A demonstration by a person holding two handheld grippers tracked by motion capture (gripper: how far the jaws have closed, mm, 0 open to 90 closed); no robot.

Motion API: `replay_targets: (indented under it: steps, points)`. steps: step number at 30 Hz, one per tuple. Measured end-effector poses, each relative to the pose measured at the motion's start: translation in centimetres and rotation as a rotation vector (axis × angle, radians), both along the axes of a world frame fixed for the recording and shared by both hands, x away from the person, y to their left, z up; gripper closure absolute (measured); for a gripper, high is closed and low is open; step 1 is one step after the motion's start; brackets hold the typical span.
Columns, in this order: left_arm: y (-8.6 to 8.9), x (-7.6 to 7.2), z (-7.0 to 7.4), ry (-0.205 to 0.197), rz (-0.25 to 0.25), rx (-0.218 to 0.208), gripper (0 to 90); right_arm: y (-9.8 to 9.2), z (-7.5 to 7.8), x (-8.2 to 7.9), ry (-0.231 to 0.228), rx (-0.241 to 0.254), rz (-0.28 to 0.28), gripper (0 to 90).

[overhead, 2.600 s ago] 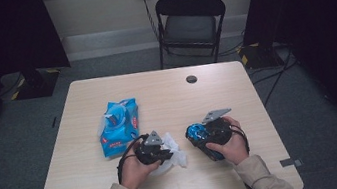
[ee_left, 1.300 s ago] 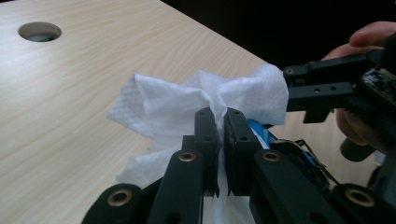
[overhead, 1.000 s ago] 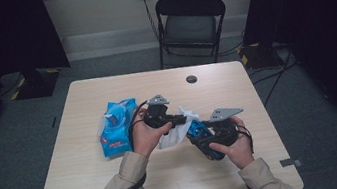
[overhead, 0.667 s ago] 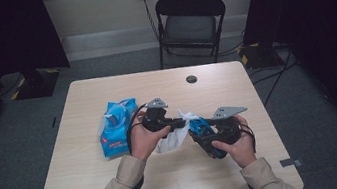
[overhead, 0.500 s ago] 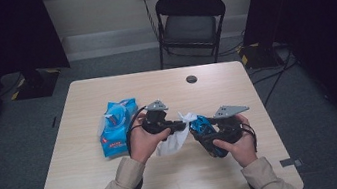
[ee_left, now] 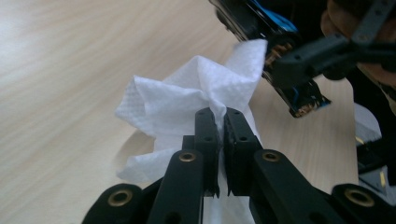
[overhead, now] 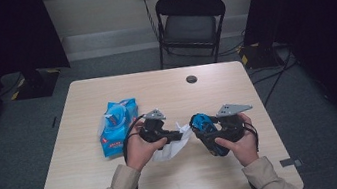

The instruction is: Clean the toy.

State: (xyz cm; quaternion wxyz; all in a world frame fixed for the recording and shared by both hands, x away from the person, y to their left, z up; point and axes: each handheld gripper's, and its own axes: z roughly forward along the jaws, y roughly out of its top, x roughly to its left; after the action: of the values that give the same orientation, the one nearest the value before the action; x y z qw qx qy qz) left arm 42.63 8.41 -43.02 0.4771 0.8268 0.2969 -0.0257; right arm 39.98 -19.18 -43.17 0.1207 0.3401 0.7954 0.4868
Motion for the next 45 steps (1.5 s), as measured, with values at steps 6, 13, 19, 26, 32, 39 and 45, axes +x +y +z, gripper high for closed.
replay_targets:
  steps: [6,13,19,26,32,39,45]
  points:
    - [0.8,1.6,2.3,-0.036,0.065,-0.043,85.4,0.6,0.0,-0.3,0.001,0.002,0.028,24.9]
    - [-1.4,2.5,4.7,-0.068,0.05,-0.048,85.3,1.5,0.0,-0.6,-0.006,-0.006,0.062,24.9]
    - [-3.5,2.4,4.2,-0.053,0.003,-0.037,85.3,1.5,0.0,-0.6,-0.007,-0.009,0.061,24.9]
    - [-3.5,2.4,4.0,-0.043,-0.005,-0.037,85.3,0.8,-0.3,-0.4,0.0,-0.008,0.038,25.0]
    - [-3.1,2.1,3.8,-0.027,-0.024,-0.033,85.3,0.3,-0.1,-0.2,-0.005,-0.001,0.018,24.9]
    - [-2.5,1.4,3.3,-0.005,-0.052,-0.033,85.4,0.2,-0.2,-0.1,-0.002,0.002,0.001,25.0]
    - [-1.6,0.7,2.6,0.006,-0.059,-0.027,85.4,0.1,-0.3,0.0,0.002,0.001,0.003,24.9]
